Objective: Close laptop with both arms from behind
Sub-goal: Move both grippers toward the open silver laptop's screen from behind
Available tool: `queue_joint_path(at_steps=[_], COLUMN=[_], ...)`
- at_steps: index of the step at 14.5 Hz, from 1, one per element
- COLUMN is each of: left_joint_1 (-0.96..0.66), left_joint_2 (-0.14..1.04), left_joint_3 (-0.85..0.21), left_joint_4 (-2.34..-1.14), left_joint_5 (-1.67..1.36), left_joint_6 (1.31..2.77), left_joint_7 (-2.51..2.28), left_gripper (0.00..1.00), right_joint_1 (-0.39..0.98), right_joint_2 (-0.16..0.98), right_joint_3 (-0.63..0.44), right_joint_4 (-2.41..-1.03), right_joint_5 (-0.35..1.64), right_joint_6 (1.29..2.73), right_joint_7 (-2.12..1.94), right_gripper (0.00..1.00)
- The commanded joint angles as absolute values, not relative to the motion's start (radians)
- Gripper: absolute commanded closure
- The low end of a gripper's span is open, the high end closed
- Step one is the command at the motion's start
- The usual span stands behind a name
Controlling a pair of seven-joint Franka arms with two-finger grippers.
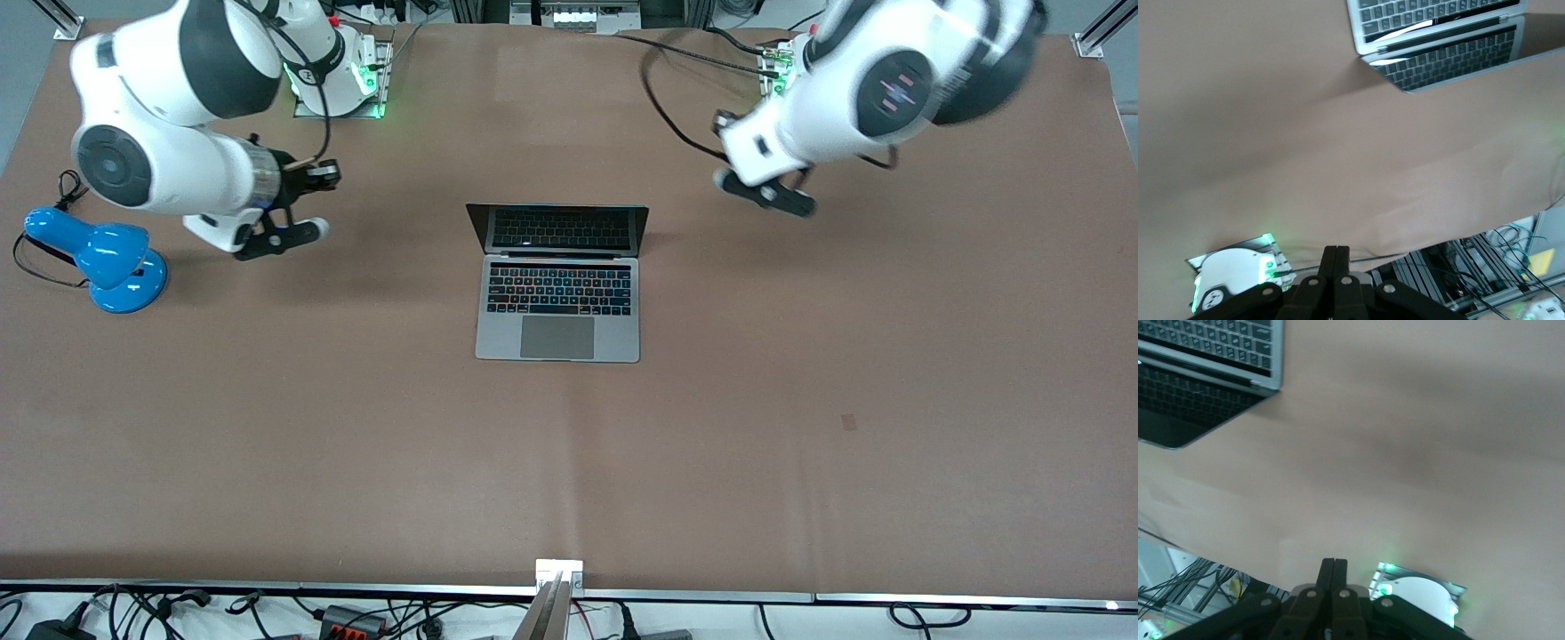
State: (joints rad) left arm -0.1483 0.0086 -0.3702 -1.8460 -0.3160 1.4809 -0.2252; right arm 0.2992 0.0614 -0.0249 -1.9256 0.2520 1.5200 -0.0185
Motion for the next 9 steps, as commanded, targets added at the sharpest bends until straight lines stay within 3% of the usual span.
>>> queue_joint_path(at_steps=[1, 4, 9], left_joint_1=[-0.133, -0.133, -0.134], left_joint_2=[-0.049, -0.054, -0.054], left_joint_3=[-0.451, -0.530, -0.641], left_joint_4=[-1.971, -2.078, -2.195], left_joint_5=[-0.356, -0.413, -0.518], left_joint_6=[1.632, 1.840, 2.006], left_joint_7=[-0.242, -0.268, -0.278], left_gripper=[0.99, 0.99, 0.99], right_joint_1=[0.382, 0.526, 0.640], right_joint_2=[0.043, 0.049, 0.126], right_joint_3=[-0.031, -0.031, -0.031], right_joint_4=[-2.008, -2.051, -2.049], right_joint_5=[0.320, 0.348, 0.351], right_joint_6=[1.604, 1.707, 1.795], right_joint_7=[-0.002, 0.130, 0.248], right_gripper=[1.00, 1.00, 1.00])
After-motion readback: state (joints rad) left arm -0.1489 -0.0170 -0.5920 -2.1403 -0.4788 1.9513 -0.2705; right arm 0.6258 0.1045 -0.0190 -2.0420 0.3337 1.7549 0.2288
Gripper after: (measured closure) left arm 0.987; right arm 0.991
